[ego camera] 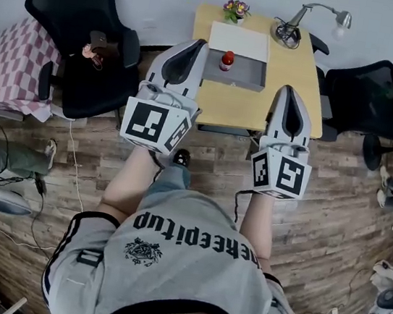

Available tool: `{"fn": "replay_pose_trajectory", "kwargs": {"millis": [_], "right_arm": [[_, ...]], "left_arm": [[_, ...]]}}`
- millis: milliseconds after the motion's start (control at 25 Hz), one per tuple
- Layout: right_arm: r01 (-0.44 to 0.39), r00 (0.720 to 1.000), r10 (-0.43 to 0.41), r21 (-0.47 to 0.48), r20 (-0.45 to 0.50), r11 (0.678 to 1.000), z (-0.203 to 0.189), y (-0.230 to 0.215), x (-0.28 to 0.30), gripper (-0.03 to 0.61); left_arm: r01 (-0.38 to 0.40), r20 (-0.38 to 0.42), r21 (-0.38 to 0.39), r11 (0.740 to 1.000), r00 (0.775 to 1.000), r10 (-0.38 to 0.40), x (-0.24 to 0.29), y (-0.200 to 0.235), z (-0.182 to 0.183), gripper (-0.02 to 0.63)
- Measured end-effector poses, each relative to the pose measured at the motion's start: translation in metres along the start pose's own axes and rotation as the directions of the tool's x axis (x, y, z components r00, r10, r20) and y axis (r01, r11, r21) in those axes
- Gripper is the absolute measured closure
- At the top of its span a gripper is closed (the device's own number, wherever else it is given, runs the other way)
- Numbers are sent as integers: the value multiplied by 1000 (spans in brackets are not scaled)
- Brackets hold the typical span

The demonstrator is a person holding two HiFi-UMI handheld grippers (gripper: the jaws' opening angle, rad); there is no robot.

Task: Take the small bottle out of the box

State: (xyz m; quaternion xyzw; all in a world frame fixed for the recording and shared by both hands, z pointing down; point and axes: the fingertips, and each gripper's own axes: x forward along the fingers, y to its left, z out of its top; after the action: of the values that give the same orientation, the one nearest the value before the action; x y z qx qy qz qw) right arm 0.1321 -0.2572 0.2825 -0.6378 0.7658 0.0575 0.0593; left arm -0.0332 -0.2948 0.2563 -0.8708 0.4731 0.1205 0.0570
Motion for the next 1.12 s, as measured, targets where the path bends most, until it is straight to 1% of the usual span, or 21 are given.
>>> {"fn": "replay_pose_trajectory", "kwargs": {"millis": [360,720,920,1120], "right_arm": [[62,998,-62,-2,-9,998,-15,-8,70,575],[116,991,-115,8,-67,993,-48,-16,115,575],[146,981,-142,22,-132,989,-78,-20,127,575],[169,966,-158,41,-205,985,-110,-21,132,575]], "left_arm": [[96,-25,-10,995,995,-96,68,37,-24,611],[158,-93,-49,986,982,-162,115,62,-67,611],[188,-162,-83,979,967,-199,129,69,-104,611],[223,-260,-107,969,934,-244,137,69,-152,611]]}}
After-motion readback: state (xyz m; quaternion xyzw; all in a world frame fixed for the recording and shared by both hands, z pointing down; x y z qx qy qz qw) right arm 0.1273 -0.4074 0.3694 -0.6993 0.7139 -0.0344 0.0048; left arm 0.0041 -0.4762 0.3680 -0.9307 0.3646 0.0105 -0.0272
